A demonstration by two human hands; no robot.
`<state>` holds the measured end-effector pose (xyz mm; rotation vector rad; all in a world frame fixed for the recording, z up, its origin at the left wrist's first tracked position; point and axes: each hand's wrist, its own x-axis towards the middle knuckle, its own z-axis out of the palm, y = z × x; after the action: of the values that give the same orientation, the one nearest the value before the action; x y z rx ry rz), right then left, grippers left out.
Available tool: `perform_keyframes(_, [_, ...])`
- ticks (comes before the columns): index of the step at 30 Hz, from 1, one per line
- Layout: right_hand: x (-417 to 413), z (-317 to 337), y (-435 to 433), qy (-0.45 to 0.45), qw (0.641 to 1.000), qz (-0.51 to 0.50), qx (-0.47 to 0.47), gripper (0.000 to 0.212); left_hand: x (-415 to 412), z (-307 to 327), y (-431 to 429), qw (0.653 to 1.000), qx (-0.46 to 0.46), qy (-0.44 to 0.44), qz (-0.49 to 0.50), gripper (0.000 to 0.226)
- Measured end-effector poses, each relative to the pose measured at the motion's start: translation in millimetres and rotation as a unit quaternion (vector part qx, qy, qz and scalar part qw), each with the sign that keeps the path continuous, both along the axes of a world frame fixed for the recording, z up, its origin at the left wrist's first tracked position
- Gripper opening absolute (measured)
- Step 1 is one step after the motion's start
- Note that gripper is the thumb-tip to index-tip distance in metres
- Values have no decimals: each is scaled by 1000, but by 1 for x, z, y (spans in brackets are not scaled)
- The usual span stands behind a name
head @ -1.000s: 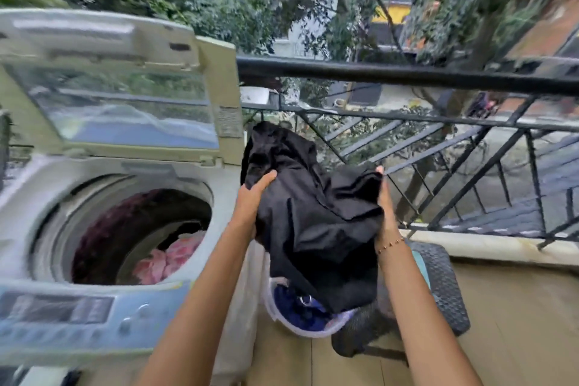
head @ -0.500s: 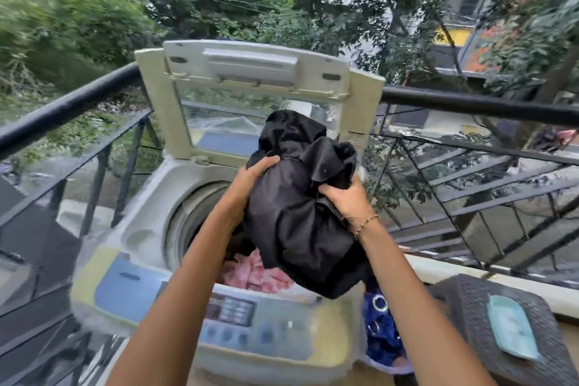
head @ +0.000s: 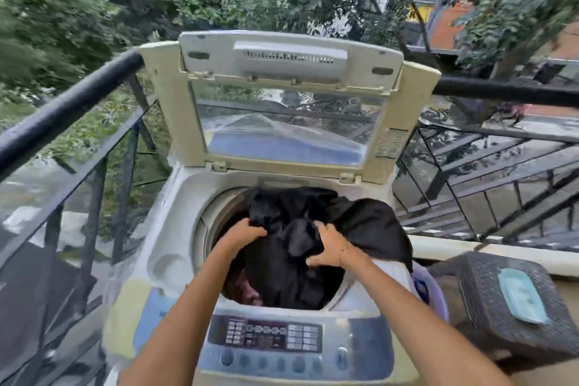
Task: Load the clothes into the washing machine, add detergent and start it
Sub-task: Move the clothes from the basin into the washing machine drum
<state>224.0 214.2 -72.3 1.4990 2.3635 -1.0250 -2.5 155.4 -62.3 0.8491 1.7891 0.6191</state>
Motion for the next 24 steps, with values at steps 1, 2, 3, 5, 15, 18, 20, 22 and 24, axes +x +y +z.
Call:
perform_keyframes(1, [4,-5,-3,-54,998,15,1,82,-1,-9,-1,999,-29,31,-19,48])
perform_keyframes(2, [7,-8,-5,-69,997,17,23,69,-1,-17,-2,997,-48,50,-36,52])
perform_keyframes(3, [8,-8,-7,-64,996,13,63,55,0,-22,-3,995,-58,58,-50,54])
perform_keyframes(5, [12,-4,-8,-71,983,13,167,40,3,-27,-1,995,-57,51,-62,50])
perform_keyframes(15, [22,24,1,-79,968,-16,237,36,30,-10,10,997,-33,-7,-74,35])
perform_keyframes(18, [28,27,-5,-52,980,-19,193,31,41,-7,11,998,-23,-24,-55,32])
perform_keyframes(20, [35,32,-10,-24,983,-27,182,27,54,-3,11,999,-3,-31,-33,30])
perform_keyframes(22, [43,40,-13,13,981,-46,186,25,71,3,12,999,27,-34,-14,30])
perform_keyframes(24, [56,49,-13,51,976,-69,199,24,92,12,12,997,64,-37,2,30])
